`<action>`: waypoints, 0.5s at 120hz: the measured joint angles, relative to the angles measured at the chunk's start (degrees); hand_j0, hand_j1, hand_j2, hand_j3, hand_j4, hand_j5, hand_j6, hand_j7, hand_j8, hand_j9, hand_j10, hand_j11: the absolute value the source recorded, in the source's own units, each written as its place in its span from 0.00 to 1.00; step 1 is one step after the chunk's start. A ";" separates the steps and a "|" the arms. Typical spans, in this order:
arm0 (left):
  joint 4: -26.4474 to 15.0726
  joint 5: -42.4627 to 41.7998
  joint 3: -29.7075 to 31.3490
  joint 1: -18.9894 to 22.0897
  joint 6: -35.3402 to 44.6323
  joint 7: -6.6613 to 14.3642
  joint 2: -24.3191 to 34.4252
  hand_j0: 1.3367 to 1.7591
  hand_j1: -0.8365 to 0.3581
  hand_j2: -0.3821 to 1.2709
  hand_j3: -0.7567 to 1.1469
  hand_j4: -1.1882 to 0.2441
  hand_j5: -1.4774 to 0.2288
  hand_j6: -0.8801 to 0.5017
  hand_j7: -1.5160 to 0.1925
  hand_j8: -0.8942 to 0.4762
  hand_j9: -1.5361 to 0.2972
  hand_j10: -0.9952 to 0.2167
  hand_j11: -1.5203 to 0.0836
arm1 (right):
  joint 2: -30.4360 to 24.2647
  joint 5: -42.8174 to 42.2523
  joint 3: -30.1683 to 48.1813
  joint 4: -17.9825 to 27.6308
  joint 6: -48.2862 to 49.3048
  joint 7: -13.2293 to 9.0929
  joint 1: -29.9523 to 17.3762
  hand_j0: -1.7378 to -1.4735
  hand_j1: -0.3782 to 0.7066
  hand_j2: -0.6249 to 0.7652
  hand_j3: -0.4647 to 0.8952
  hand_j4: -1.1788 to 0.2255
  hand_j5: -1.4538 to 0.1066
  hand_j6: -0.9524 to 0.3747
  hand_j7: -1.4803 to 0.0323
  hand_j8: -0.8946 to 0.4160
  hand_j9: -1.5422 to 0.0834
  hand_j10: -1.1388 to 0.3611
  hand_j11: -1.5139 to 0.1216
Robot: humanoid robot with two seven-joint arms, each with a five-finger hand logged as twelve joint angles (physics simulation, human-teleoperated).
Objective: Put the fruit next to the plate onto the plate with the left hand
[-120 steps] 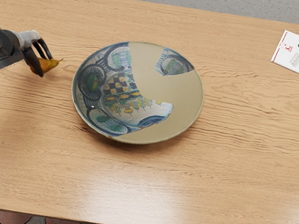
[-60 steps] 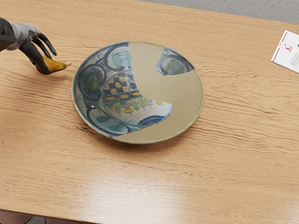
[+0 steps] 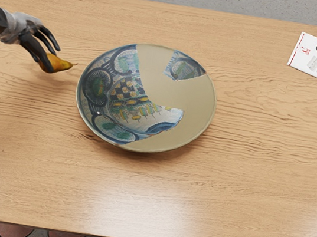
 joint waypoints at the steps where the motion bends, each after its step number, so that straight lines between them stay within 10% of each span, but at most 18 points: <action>1: 0.00 -0.21 -0.03 -0.13 -0.31 0.00 0.00 0.76 0.38 0.63 0.40 0.31 0.29 0.24 0.32 0.26 0.30 0.20 0.33 | 0.00 0.00 0.00 0.00 0.00 0.00 0.00 0.30 0.03 0.45 0.34 0.84 0.93 0.72 0.98 0.68 0.95 0.76 0.93; 60: -0.12 -4.40 -0.45 -1.88 -5.90 0.01 -1.64 0.76 0.36 0.67 0.40 0.30 0.27 0.23 0.30 0.27 0.29 0.19 0.32 | 0.00 0.00 -0.01 0.00 0.01 0.00 0.00 0.30 0.03 0.45 0.34 0.84 0.93 0.72 0.98 0.68 0.95 0.76 0.93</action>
